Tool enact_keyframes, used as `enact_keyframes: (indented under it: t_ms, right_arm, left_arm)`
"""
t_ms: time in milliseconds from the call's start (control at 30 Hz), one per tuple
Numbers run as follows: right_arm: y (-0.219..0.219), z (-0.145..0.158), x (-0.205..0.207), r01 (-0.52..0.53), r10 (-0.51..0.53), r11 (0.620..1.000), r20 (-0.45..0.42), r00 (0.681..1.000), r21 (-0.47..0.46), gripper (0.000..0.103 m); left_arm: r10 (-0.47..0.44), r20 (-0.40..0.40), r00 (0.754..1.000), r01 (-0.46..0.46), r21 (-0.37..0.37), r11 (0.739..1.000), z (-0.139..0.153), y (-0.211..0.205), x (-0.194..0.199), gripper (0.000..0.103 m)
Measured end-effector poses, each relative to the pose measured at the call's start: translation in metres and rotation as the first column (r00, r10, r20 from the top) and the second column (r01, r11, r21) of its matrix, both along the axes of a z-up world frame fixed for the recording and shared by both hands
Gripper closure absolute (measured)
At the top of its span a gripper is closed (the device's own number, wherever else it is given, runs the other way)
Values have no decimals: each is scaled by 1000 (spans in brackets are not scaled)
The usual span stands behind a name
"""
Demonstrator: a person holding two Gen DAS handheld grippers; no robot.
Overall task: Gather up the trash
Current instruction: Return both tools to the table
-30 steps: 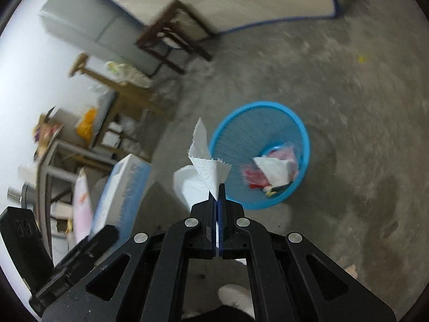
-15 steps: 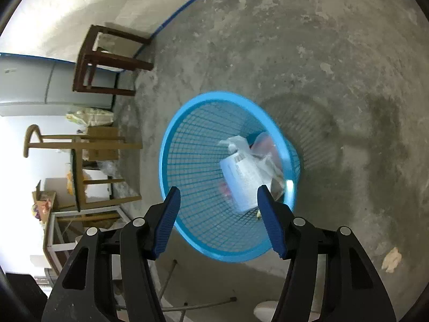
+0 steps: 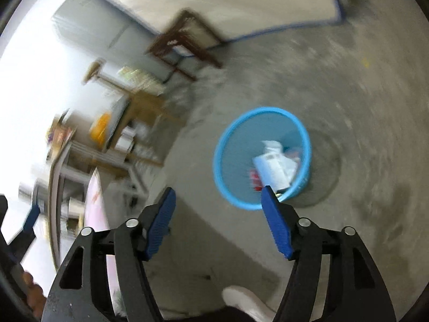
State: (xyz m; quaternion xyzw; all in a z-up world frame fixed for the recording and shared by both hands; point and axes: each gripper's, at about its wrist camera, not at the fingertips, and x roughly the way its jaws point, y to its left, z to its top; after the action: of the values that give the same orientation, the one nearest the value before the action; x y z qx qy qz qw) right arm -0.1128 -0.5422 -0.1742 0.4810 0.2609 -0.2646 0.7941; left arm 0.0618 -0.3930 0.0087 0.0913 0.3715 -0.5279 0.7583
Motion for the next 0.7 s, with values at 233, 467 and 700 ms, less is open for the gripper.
enact_keyframes:
  t_ms: [233, 467, 700]
  right_arm:
    - [93, 74, 39, -300, 302, 943, -10, 953, -141, 26]
    - [186, 98, 117, -583, 586, 799, -26, 810, -149, 26]
    - [275, 105, 213, -789, 789, 614, 35, 613, -13, 26]
  left_arm:
    - [79, 154, 985, -68, -76, 995, 36, 176, -24, 6]
    - [300, 258, 918, -303, -28, 952, 18, 325, -18, 6]
    - [488, 194, 851, -487, -55, 871, -19, 421, 0, 6]
